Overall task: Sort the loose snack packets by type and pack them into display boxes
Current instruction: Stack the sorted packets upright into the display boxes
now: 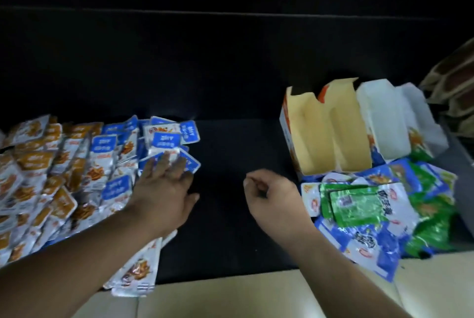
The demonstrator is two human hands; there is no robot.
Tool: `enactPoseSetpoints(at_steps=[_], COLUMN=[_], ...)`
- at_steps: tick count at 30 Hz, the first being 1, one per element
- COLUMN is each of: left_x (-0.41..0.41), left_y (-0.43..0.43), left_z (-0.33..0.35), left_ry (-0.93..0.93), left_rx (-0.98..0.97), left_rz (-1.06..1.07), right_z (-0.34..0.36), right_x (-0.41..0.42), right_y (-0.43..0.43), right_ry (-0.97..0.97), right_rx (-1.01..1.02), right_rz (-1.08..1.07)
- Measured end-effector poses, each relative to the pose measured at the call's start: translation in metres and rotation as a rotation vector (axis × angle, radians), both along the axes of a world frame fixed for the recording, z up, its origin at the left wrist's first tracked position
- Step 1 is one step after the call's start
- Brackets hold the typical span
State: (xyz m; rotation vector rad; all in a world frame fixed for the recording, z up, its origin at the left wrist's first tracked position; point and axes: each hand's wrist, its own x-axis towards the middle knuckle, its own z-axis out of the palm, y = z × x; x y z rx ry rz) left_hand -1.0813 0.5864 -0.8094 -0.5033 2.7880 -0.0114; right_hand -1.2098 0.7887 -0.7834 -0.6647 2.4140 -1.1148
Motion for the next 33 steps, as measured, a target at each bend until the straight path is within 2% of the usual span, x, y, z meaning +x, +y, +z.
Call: enactPoseSetpoints(at_steps=[2,3,6,9,11,13,14,17,19,22,27,29,30,33], left_x=[-0.009,-0.018,-0.061,-0.106,-0.13,-0.15,-0.159,-0.178,-0.184,-0.187,-0.187,-0.189,-0.19,-0.187], left_y=[0.007,0.016,0.069,0.133,0.169,0.197,0.21,0.239,0.248,0.25,0.238,0.23,0.227,0.225], left_z=[0.0,0.001,0.025,0.038,0.04,0.036,0.033,0.019,0.01,0.004,0.002,0.009,0.013,0.029], left_ry=[0.065,0.1,0.151,0.236,0.317,0.414,0.43,0.268,0.232,0.295,0.477,0.465,0.45,0.465], left_rx=[-0.052,-0.004,0.337,0.59,0.605,0.493,0.454,0.384,0.268,0.193,0.195,0.221,0.279,0.637], left_rz=[-0.061,-0.104,-0.17,-0.184,-0.233,-0.34,-0.37,-0.324,-0.284,-0.239,-0.282,-0.283,-0.269,-0.133], right_z=[0.0,0.001,0.005,0.014,0.016,0.007,0.003,-0.008,-0.013,-0.012,-0.002,0.006,0.01,0.022], right_x=[-0.007,-0.01,-0.023,-0.047,-0.059,-0.068,-0.071,-0.077,-0.078,-0.076,-0.075,-0.074,-0.073,-0.068], right_y=[0.015,0.024,0.063,0.113,0.146,0.176,0.188,0.205,0.206,0.207,0.21,0.204,0.2,0.186], right_ry=[0.004,0.0,0.011,0.072,0.165,0.354,0.385,0.159,0.004,-0.008,0.082,0.037,-0.05,-0.269], right_rx=[-0.034,-0.041,-0.028,0.092,0.169,0.197,0.19,0.118,0.008,-0.104,-0.072,-0.103,-0.141,-0.254], right_rz=[-0.044,-0.065,-0.133,-0.255,-0.396,-0.555,-0.611,-0.678,-0.663,-0.674,-0.756,-0.777,-0.779,-0.778])
